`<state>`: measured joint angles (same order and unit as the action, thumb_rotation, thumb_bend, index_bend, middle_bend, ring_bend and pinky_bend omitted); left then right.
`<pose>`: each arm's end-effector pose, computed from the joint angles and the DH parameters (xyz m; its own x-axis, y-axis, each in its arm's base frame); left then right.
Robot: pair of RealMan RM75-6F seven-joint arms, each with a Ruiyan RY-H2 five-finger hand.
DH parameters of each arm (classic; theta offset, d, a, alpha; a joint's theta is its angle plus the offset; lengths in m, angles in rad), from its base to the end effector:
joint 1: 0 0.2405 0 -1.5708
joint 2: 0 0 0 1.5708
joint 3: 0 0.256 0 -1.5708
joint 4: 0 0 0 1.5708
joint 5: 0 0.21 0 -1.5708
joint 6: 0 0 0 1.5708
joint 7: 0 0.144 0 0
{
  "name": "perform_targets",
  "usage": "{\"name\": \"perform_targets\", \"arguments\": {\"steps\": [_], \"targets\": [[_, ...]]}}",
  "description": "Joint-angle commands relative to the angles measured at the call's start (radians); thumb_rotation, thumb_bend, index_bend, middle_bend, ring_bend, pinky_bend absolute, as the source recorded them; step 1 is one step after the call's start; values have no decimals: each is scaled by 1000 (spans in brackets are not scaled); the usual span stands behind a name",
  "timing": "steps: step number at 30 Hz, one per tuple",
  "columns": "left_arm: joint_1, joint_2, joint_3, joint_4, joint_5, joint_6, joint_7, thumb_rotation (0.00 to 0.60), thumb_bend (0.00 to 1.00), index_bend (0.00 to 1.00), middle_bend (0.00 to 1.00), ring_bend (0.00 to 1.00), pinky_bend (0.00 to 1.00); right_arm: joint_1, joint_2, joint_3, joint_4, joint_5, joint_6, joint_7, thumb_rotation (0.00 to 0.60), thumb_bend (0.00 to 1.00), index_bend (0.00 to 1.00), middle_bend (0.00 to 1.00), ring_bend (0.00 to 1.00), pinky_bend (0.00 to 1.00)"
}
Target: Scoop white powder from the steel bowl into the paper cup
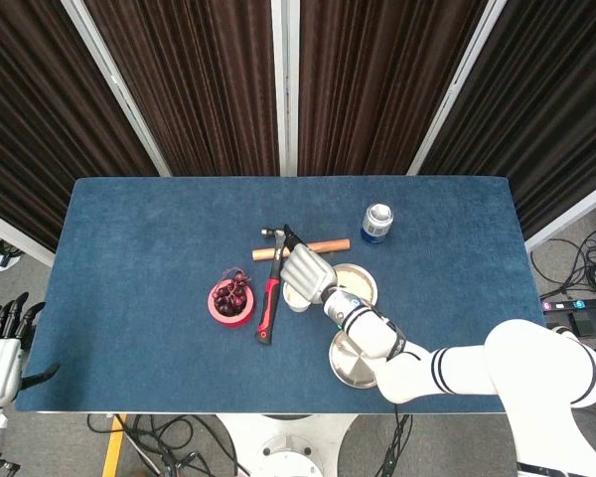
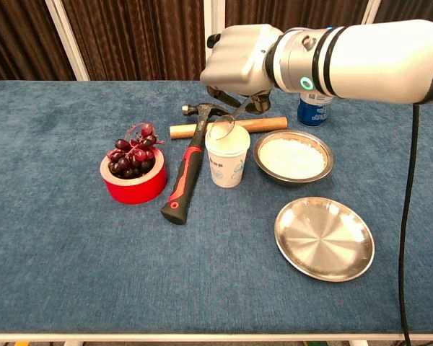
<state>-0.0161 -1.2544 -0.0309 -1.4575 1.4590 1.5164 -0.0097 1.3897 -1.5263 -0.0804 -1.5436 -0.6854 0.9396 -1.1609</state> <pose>-0.3448 0.1550 0.1331 0.4023 0.0157 0.9154 0.9102 0.1006 -0.4018 -0.0170 -0.3698 -0.0408 0.9418 0.2519 0.2224 -0.0178 -0.6237 0.7814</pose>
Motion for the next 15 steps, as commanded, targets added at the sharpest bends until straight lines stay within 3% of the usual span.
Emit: {"name": "perform_targets", "arguments": {"steps": [1,9,15], "targets": [[-1,-3,0,5,5,0,-8,600,105,193,98,45,32,-3,-14,-39,-16,-47,57,-82,600,327,593,579,224,0],[-2,-6,0,12,11,1,-21,600,105,194,98,45,32,-25,-47,-126,-16,-197,178,-295,600,327,592,580,223,0],[0,-5,2,11,13,0,-26,600,105,193,98,45,32,-60,-64,-138,8,-248,224,-391,600,327,592,581,223,0]]}}
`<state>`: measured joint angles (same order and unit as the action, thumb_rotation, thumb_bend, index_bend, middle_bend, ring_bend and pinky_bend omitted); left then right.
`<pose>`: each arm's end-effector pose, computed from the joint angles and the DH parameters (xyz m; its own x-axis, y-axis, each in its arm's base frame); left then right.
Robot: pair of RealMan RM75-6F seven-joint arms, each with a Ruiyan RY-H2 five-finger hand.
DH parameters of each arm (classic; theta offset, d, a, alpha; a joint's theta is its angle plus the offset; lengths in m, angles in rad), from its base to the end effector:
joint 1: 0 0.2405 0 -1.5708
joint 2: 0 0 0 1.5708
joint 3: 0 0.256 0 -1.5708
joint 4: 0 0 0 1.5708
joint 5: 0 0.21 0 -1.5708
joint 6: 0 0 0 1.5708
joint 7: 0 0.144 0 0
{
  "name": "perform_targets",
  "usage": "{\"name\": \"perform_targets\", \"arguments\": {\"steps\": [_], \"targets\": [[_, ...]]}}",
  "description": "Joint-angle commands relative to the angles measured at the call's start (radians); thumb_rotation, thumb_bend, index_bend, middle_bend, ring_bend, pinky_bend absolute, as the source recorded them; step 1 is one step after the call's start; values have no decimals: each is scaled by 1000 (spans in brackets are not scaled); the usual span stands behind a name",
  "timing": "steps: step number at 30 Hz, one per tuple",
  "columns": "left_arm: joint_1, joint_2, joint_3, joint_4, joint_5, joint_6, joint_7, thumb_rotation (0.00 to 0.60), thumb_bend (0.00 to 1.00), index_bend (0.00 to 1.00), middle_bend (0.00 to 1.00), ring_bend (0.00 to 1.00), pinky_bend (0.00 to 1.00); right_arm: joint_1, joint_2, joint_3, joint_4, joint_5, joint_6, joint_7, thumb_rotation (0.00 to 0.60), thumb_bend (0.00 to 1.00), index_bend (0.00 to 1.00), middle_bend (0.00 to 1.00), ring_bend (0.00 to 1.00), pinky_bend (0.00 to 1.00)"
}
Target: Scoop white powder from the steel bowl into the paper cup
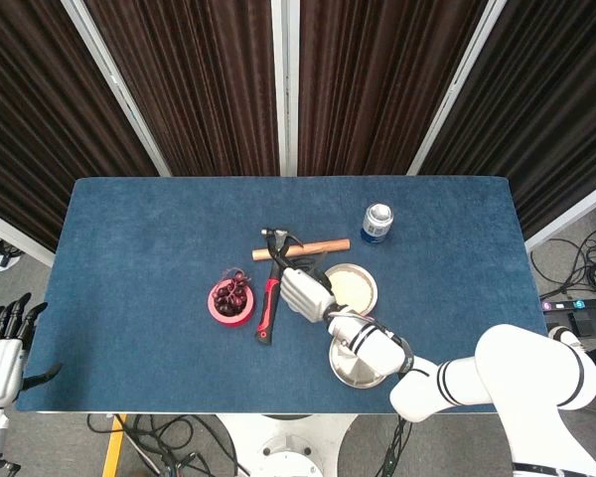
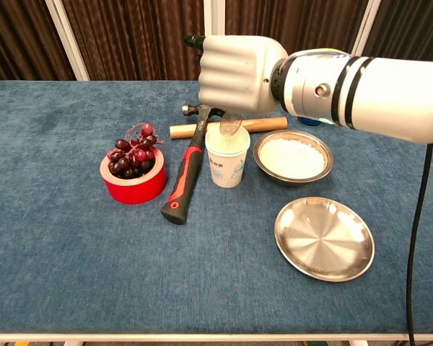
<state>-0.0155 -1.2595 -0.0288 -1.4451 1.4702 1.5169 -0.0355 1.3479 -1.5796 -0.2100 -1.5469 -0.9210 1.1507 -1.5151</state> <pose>-0.3453 0.1545 0.1317 0.3860 0.0153 0.9224 0.9181 0.0906 -0.3858 -0.0294 -0.3414 -0.0452 0.7731 0.6277 -0.0914 0.4028 -0.3745 0.8352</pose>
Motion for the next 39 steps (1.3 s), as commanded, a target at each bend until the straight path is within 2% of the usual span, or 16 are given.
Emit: {"name": "perform_targets", "arguments": {"steps": [1,9,15,18,22,25,28,33,39], "targets": [[-1,2,0,-4,3,0,-2,600,105,193,98,45,32,-23,-13,-5,10,-1,10,-55,600,327,593,580,223,0],[0,5,4,-4,7,-4,-20,600,105,194,98,45,32,-48,-27,27,9,-15,19,-111,600,327,593,570,222,0],[1,0,6,5,10,-3,-29,600,105,194,98,45,32,-87,-17,76,-9,-23,28,-42,600,327,592,570,223,0],[1,1,5,6,12,-1,-30,600,105,194,98,45,32,-128,3,105,-45,-31,48,56,600,327,592,569,224,0],[-2,8,2,-1,15,1,-22,600,105,193,98,45,32,-208,61,133,-170,-14,89,199,600,327,592,568,224,0],[-2,13,3,-8,19,3,-14,600,105,194,98,45,32,-278,118,126,-256,-47,114,339,600,327,592,567,223,0],[-5,18,0,-17,20,3,-4,600,105,194,98,45,32,-356,168,95,-303,-105,130,495,600,327,589,566,224,0],[-12,31,-3,-39,22,-1,17,600,105,194,98,45,32,-467,207,24,-260,-234,116,745,600,327,579,558,213,0],[-19,42,-6,-63,30,0,37,600,105,194,98,45,32,-571,142,-18,-103,-375,95,977,600,327,566,538,181,0]]}}
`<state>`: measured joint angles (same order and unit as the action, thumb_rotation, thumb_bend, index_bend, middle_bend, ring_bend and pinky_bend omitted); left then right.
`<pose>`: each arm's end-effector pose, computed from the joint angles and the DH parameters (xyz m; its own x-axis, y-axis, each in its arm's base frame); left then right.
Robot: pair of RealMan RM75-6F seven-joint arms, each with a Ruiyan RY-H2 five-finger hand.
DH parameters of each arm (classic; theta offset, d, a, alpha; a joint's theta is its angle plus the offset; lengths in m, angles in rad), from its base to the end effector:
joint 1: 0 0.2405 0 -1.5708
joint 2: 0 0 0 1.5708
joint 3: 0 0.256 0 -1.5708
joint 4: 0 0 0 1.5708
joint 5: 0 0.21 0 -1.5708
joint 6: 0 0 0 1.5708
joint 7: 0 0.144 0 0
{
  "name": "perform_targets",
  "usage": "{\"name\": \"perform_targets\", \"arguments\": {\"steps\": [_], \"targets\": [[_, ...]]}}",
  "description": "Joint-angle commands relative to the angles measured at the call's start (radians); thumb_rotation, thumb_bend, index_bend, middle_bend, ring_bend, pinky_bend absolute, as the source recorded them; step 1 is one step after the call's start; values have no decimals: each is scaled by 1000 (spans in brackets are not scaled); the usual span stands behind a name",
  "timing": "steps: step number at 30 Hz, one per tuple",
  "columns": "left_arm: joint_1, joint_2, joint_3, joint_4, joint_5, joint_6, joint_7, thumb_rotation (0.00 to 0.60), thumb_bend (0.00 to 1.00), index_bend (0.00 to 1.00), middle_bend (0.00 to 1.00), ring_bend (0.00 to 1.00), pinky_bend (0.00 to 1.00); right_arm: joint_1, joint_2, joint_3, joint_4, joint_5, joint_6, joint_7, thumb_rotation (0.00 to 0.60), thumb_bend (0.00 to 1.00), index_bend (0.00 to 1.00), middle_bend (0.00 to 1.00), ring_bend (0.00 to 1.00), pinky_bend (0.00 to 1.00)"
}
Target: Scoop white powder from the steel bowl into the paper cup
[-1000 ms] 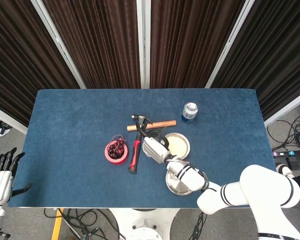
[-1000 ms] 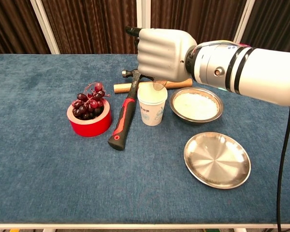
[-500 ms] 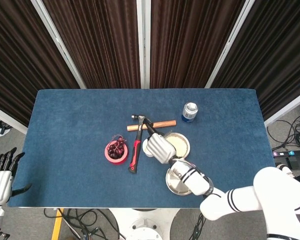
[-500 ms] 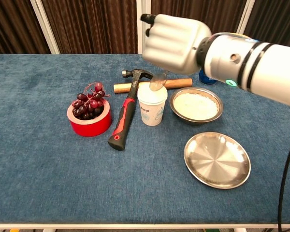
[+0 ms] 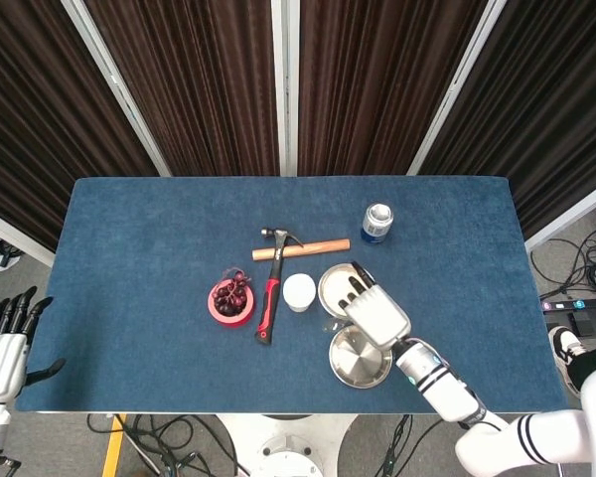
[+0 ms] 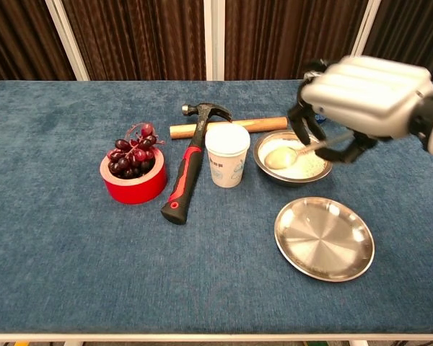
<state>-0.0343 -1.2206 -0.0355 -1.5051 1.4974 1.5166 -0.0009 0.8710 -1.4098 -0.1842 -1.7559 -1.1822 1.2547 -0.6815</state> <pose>-0.3309 0.1624 0.1383 0.3998 0.0048 0.9166 0.9156 0.0443 -0.3996 -0.1353 -0.2801 0.0070 0.7567 -0.0386 0.6526 -0.5415 -0.5965 0.5925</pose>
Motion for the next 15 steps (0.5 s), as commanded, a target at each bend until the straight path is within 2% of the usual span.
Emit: {"name": "perform_targets", "arguments": {"steps": [1,10,15], "targets": [[-1,5,2,-4,5,2,3,600,105,194,98,45,32,-111,-48,-46,140,-137,-9,167,600,327,564,535,178,0],[3,8,7,-5,5,3,-6,600,105,193,98,45,32,-197,-168,-36,313,-228,-27,231,600,327,525,496,133,0],[2,10,8,-4,5,0,-12,600,105,194,98,45,32,-234,-206,-34,372,-269,-29,222,600,326,494,476,117,0]]}}
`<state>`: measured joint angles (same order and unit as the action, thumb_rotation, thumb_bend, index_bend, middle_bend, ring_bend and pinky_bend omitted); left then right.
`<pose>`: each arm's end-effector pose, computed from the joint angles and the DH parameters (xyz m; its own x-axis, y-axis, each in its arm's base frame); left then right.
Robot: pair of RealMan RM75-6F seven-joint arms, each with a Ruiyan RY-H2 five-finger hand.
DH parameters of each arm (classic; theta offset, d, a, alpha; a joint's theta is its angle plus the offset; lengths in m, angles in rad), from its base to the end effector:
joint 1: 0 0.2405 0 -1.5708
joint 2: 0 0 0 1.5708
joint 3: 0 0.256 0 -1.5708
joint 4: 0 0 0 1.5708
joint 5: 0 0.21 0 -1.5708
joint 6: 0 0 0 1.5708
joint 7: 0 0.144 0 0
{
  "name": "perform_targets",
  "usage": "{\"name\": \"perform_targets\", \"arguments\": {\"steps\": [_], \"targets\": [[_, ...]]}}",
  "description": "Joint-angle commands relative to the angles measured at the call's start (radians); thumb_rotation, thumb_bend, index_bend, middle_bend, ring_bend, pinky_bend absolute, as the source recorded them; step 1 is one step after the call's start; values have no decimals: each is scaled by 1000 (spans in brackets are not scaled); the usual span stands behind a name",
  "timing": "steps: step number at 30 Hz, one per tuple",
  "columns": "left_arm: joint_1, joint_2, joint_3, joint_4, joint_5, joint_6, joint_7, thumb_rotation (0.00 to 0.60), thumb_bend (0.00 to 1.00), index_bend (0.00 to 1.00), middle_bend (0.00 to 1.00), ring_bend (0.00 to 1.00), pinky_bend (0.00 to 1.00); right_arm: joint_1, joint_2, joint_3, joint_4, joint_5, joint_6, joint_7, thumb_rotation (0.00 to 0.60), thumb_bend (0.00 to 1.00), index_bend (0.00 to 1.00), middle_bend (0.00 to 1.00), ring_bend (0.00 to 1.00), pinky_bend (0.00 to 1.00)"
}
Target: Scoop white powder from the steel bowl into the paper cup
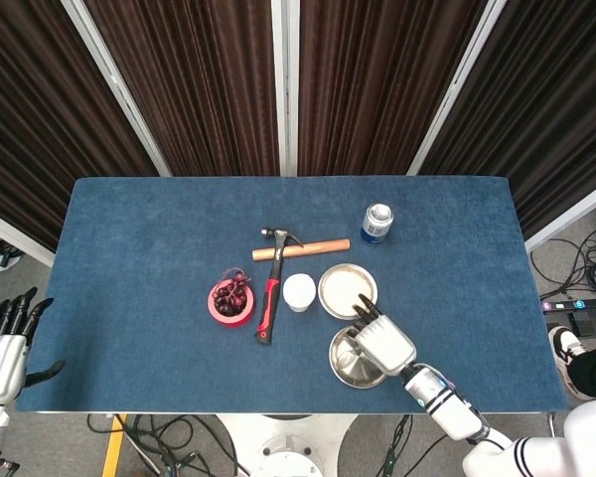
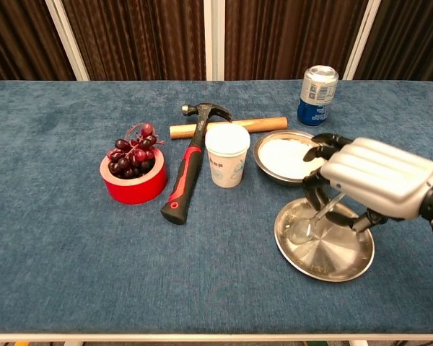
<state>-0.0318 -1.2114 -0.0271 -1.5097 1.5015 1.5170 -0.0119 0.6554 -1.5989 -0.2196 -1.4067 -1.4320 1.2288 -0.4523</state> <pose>-0.3313 0.1599 0.1395 0.3943 0.0132 0.9189 0.9179 0.0420 -0.3945 -0.1984 -0.2487 -0.0433 0.7166 -0.1034 0.6898 -0.5850 -0.6277 0.5136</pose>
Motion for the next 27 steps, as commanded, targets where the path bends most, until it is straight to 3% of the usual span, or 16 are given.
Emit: {"name": "perform_targets", "arguments": {"steps": [1,6,11,14,21,27], "targets": [[-1,1,0,0,1,-1,-1,600,105,193,98,45,32,-25,-21,3,30,-25,-6,-13,600,325,478,468,109,0],[-1,-2,1,4,4,2,-5,600,105,194,98,45,32,-51,-9,15,18,-50,0,-23,600,325,339,414,68,0],[-2,-3,0,6,6,4,-6,600,105,194,98,45,32,-82,61,46,-45,-72,55,-38,600,326,280,369,61,0],[-1,-6,-2,11,3,7,-4,600,105,194,98,45,32,-127,135,80,-109,-62,139,-17,600,327,253,334,64,0],[1,-23,-13,27,-6,23,25,600,105,194,98,45,32,-256,370,113,-274,23,271,82,600,327,61,145,0,0],[-1,-28,-17,22,-11,21,48,600,105,194,98,45,32,-370,470,123,-331,35,376,196,600,327,37,125,0,0]]}}
